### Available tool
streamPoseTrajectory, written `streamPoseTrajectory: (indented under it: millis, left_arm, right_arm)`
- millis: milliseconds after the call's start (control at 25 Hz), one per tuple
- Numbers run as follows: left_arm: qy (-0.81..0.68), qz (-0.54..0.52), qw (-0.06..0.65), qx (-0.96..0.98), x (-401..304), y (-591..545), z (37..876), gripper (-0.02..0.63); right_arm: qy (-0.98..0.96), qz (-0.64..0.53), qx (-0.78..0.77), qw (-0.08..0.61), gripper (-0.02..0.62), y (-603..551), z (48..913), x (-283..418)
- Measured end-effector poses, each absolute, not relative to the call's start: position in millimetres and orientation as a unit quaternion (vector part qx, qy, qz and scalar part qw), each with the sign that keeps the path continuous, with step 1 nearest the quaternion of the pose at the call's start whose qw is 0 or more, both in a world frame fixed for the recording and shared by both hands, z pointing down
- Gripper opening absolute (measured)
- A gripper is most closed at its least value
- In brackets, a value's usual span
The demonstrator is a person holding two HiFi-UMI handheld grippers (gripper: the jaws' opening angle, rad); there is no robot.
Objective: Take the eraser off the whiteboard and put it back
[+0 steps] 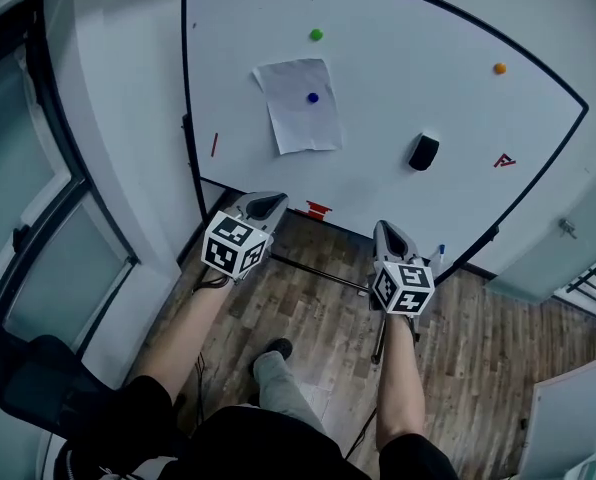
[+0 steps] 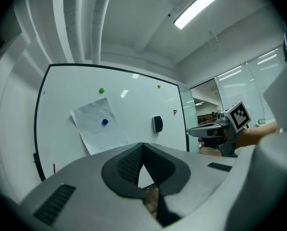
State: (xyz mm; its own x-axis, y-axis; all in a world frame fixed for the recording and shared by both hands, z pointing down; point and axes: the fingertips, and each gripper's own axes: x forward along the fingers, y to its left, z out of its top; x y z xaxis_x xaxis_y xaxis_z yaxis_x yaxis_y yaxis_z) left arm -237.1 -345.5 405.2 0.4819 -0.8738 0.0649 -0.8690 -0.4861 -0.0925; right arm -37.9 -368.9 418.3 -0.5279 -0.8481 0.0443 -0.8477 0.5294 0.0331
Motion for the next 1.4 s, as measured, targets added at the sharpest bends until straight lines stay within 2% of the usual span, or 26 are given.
streamPoseTrajectory:
  millis: [440,960,1000,1080,1160,1400]
  left_arm:
    - [0.457,-0.067,0.05,-0.886,-196.5,-466.1,404.7,0.017]
    - [0.387,-0.059,0.068,-0.918,-144.9,-565.7,382.4,0.017]
    - [0.382,-0.059,0.069,-0.92,-140.7,-570.4,381.4,0.017]
    - [0.374,-0.059,0.07,-0.923,-133.1,-579.4,379.1,0.017]
    - [0.366,-0.059,0.072,-0.926,-127.0,-586.7,377.8,0.017]
    - [0.352,-0.062,0.074,-0.931,-117.6,-607.0,379.4,0.017]
  right_arm:
    - [-0.843,0.007,0.538,0.007,0.023,-469.1,423.6,-18.4]
    - [-0.788,-0.02,0.615,-0.007,0.025,-549.6,386.9,23.3]
    - [-0.787,-0.017,0.616,-0.009,0.04,-554.8,385.1,26.3]
    - [-0.787,-0.01,0.617,-0.018,0.19,-565.0,381.3,31.4]
    - [-0.776,-0.01,0.63,-0.021,0.249,-574.1,378.8,38.5]
    - [-0.742,-0.004,0.671,-0.01,0.295,-611.5,380.0,58.4]
